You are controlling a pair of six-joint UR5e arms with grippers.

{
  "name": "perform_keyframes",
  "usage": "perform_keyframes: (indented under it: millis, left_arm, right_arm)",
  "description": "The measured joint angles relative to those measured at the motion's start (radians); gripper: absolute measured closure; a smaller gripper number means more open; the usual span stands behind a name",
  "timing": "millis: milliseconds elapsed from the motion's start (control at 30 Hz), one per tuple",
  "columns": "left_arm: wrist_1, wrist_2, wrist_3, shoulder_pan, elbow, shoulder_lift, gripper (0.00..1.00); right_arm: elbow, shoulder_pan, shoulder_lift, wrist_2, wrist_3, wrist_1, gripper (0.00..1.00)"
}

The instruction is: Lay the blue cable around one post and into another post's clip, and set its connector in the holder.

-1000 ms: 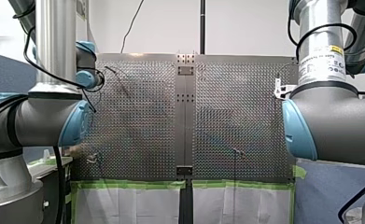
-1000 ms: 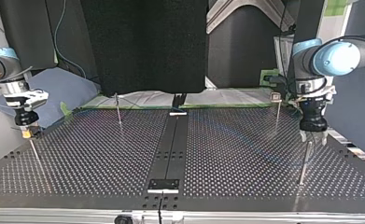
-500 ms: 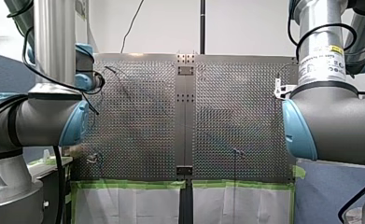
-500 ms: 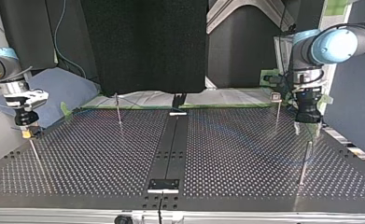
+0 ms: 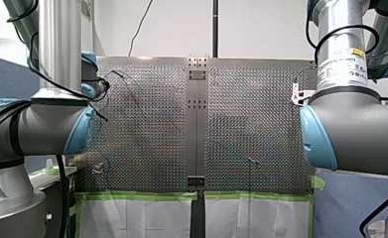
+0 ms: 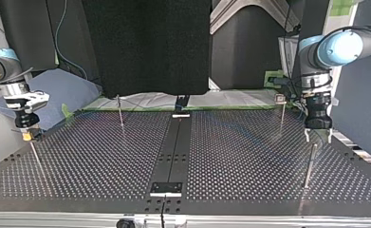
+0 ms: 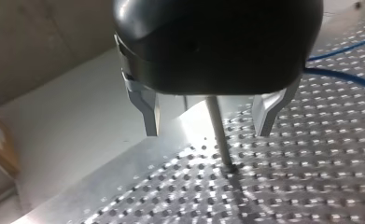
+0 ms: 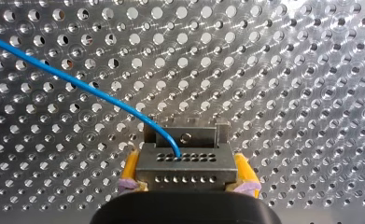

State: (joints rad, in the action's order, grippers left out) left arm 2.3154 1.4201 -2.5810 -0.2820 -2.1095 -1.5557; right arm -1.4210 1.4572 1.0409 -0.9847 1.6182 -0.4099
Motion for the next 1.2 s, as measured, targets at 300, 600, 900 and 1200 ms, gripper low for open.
perform_keyframes:
  millis: [300,600,900,1200]
  left_arm:
    - [-0.087,0.001,-0.088,-0.01,0.018,-0.027,0.0]
    - [-0.168,-0.008,-0.17,-0.012,0.041,-0.028,0.0]
    - [-0.124,0.023,-0.165,-0.01,0.114,-0.083,0.0]
    - [-0.049,0.09,-0.093,-0.021,0.188,-0.141,0.0]
  right_arm:
    - [0.0,0.0,0.0,0.0,0.0,0.0,1.0]
    - [0.0,0.0,0.0,0.0,0.0,0.0,1.0]
    - [0.0,0.0,0.0,0.0,0.0,0.0,1.0]
    - [0.0,0.0,0.0,0.0,0.0,0.0,1.0]
